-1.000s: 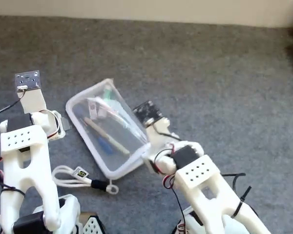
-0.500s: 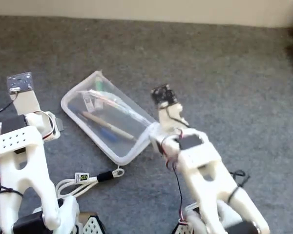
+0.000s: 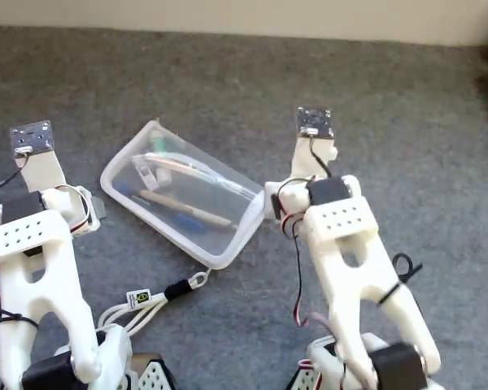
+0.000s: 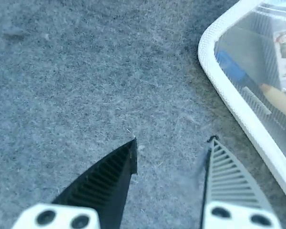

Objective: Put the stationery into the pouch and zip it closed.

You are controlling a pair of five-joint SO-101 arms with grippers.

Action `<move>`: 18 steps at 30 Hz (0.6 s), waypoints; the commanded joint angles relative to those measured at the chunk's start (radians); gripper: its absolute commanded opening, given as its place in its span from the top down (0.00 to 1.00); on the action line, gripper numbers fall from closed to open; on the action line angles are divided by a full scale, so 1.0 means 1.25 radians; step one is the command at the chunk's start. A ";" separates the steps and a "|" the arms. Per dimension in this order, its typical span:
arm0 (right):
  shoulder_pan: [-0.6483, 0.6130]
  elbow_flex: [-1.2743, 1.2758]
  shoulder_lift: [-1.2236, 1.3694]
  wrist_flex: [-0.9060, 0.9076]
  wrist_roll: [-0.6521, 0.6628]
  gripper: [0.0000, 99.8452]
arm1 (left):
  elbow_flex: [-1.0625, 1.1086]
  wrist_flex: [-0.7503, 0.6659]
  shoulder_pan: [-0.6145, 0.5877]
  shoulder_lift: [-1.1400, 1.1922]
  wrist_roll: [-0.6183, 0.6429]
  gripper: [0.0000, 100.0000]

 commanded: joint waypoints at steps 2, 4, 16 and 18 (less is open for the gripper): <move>-0.102 -0.051 -0.155 0.110 -0.053 0.74 | -0.003 -0.032 -0.046 -0.006 0.047 0.77; -0.168 -0.051 -0.197 0.144 -0.092 0.74 | -0.004 -0.037 -0.063 -0.006 0.063 0.77; -0.467 -0.050 -0.048 0.088 -0.331 0.74 | -0.003 -0.038 -0.071 -0.006 0.063 0.77; -0.489 -0.051 -0.002 0.047 -0.361 0.74 | -0.003 -0.038 -0.071 -0.006 0.063 0.77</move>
